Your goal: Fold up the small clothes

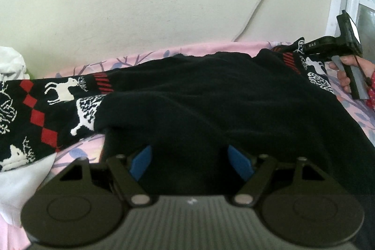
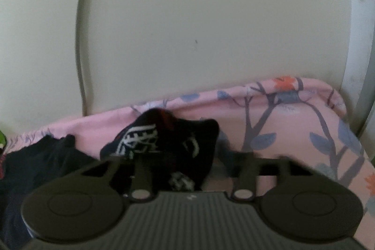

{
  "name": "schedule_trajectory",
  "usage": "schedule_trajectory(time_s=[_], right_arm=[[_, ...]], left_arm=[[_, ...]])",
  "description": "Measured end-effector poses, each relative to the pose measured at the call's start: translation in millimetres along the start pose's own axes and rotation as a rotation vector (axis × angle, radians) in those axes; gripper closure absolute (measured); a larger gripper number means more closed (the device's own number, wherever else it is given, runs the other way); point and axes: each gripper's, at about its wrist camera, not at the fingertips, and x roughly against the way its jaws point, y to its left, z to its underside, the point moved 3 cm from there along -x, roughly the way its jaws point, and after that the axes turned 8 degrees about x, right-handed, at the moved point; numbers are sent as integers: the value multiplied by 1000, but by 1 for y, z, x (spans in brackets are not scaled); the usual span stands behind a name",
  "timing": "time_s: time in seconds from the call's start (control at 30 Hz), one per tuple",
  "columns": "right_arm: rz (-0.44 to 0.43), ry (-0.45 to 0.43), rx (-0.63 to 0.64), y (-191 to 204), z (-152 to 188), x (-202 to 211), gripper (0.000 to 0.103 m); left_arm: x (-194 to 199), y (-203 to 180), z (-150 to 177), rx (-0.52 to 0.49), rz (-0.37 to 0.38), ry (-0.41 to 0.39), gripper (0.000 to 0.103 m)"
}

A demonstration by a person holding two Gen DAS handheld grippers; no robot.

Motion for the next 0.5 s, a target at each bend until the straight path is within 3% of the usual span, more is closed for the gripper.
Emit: schedule_trajectory(time_s=[0.1, 0.23, 0.33, 0.43, 0.5], right_arm=[[51, -44, -22, 2, 3, 12, 103], [221, -149, -8, -5, -2, 58, 103], [449, -200, 72, -16, -13, 103, 103], [710, -219, 279, -14, -23, 151, 103], [830, -214, 404, -13, -26, 178, 103]], left_arm=[[0, 0, 0, 1, -2, 2, 29], [0, -1, 0, 0, -10, -2, 29], [1, 0, 0, 5, -15, -10, 29], [4, 1, 0, 5, -16, -26, 29], [6, 0, 1, -1, -14, -39, 28]])
